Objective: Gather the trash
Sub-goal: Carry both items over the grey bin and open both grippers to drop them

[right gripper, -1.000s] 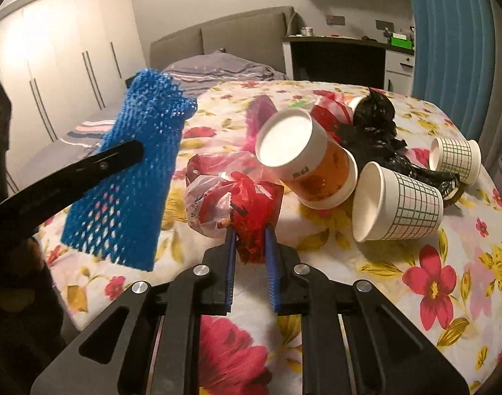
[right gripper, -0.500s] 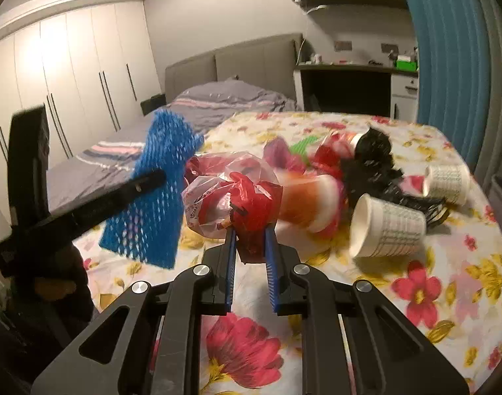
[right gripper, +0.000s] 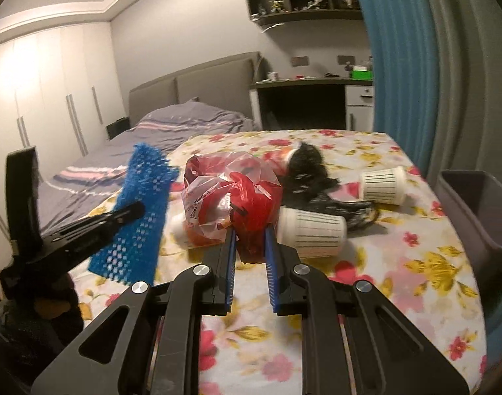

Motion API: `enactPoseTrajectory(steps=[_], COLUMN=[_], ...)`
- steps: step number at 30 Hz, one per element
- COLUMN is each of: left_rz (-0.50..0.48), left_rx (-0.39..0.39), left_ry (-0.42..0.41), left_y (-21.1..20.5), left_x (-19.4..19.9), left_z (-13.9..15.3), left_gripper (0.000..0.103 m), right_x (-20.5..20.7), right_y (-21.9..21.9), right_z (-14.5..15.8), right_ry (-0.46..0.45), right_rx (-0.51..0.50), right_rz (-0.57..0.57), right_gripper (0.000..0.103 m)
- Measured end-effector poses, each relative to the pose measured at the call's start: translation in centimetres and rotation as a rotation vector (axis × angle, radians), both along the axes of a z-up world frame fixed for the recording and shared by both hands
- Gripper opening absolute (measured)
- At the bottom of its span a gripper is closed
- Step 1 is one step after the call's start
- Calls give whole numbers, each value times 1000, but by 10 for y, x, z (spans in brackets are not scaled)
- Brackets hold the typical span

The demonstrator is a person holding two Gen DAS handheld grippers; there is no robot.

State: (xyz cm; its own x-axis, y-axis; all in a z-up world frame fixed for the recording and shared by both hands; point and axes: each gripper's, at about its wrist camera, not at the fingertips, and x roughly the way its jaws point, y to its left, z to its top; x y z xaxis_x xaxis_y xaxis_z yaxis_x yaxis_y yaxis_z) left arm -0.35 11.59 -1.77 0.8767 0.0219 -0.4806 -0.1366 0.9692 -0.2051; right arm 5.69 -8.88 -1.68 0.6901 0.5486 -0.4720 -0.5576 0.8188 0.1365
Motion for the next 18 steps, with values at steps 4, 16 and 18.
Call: enactPoseTrajectory(steps=[4, 16, 18], left_rz=[-43, -308, -362], left_rx=[15, 24, 27], left_ry=[-16, -85, -103], left_y=[-17, -115, -139], left_x=[7, 61, 75], left_z=[9, 44, 51], left_gripper=[6, 6, 6], right_x=[2, 30, 35], right_y=[-25, -130, -148], right_z=[4, 19, 21], right_ry=[-18, -90, -108], right_rx=[10, 16, 6], right_rz=[-60, -353, -421], right_gripper=[18, 18, 18])
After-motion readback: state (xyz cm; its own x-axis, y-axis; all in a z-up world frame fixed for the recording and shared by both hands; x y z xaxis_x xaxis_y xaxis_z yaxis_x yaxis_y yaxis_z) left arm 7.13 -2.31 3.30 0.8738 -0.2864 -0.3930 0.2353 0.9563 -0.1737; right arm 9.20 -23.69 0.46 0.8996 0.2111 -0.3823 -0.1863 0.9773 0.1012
